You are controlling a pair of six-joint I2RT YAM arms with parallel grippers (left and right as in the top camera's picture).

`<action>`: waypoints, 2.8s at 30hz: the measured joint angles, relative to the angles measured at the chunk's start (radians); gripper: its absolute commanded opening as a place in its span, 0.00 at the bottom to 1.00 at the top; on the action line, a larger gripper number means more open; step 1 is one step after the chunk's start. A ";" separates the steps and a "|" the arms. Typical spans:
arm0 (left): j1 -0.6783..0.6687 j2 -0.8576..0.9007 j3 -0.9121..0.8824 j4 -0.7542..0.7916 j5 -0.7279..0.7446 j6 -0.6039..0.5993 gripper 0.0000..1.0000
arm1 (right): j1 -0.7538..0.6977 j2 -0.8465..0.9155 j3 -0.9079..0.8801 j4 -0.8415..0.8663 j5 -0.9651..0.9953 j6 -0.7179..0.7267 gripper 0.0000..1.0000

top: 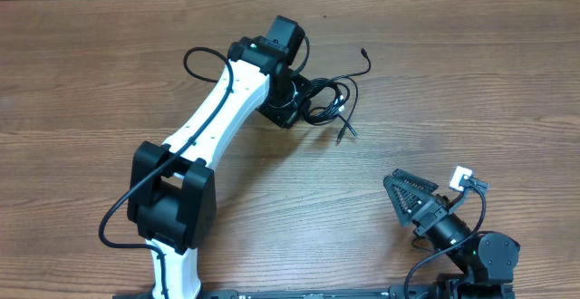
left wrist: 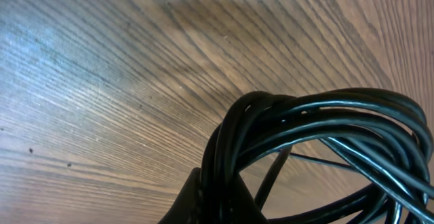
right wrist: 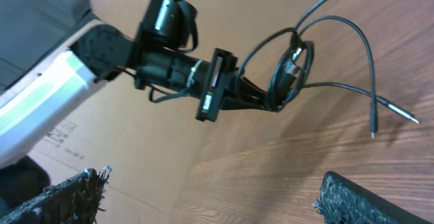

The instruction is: Untangle cables

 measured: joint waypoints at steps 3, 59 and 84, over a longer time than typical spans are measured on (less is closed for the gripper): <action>-0.012 0.000 0.000 -0.013 -0.039 -0.034 0.04 | 0.000 0.026 0.016 -0.073 0.000 -0.012 0.99; -0.452 -0.153 0.000 0.196 -0.605 0.938 0.04 | 0.028 1.069 0.276 0.209 0.097 0.185 0.09; -0.140 -0.162 -0.001 0.417 0.090 0.154 0.04 | 0.027 1.069 0.290 0.171 0.108 0.095 0.06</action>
